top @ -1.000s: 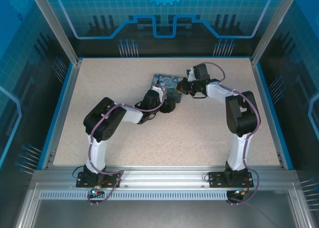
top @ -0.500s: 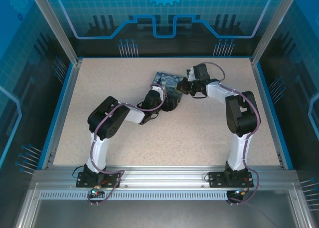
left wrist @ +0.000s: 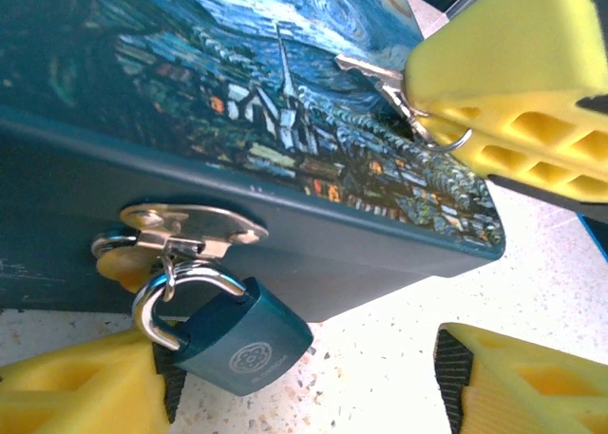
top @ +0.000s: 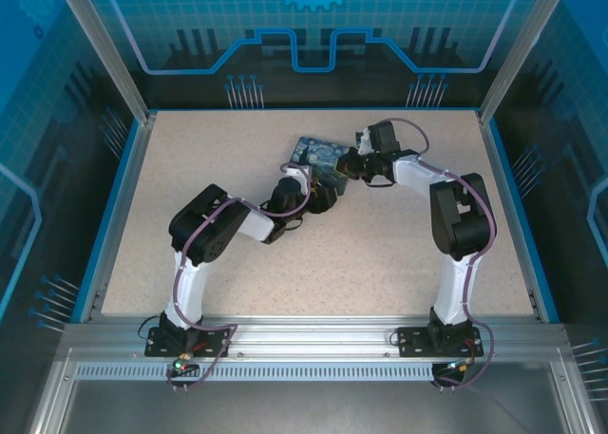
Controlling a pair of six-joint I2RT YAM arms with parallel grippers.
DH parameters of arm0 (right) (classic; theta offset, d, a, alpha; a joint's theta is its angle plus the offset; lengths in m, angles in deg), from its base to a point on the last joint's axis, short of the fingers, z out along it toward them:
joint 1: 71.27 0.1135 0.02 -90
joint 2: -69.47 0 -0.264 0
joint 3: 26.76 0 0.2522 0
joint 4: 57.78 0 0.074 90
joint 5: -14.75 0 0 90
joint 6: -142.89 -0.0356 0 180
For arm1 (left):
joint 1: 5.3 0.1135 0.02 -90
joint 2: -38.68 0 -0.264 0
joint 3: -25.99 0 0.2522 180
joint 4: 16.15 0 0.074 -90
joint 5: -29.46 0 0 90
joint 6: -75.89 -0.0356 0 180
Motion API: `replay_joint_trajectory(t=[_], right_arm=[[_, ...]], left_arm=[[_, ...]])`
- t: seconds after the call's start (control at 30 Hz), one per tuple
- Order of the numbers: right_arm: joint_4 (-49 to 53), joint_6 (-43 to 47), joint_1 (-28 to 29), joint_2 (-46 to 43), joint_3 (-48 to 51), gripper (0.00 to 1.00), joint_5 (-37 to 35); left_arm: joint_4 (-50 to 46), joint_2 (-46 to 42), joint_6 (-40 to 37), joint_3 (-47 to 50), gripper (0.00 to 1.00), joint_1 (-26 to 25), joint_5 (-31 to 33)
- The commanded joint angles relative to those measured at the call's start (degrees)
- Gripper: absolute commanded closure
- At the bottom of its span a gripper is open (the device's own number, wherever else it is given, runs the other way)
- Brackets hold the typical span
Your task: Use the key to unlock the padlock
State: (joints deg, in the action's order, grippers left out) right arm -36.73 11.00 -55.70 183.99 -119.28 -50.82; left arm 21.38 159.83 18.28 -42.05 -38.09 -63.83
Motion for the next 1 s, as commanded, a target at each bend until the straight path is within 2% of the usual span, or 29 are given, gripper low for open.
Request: replay_joint_trajectory(t=[0.0,0.13,0.3,0.43,0.6,0.73,0.97], right_arm=[[4.1,1.2,-0.3,2.2,-0.3,1.00,-0.5],[4.1,1.2,-0.4,2.2,-0.5,1.00,-0.3],[4.3,1.3,-0.3,2.3,-1.0,1.00,-0.3],[4.4,1.4,-0.3,2.4,-1.1,1.00,-0.3],[4.4,1.5,-0.4,2.4,-1.0,1.00,-0.3],[4.4,1.6,-0.4,2.6,-1.0,1.00,-0.2],[4.5,1.7,-0.5,2.7,-0.8,1.00,-0.2]], left_arm=[[4.6,-0.9,2.6,0.8,0.26,0.3,-0.7],[4.6,-1.0,2.8,1.5,0.25,0.6,0.8],[-0.2,-1.6,1.7,1.0,0.21,0.7,3.6],[-0.1,-0.8,1.1,0.2,0.19,0.7,1.3],[5.7,-0.7,2.7,1.8,0.26,1.2,-3.4],[9.4,-1.5,4.6,2.9,0.31,1.4,-4.8],[12.1,-2.6,6.5,3.3,0.32,1.6,-4.8]])
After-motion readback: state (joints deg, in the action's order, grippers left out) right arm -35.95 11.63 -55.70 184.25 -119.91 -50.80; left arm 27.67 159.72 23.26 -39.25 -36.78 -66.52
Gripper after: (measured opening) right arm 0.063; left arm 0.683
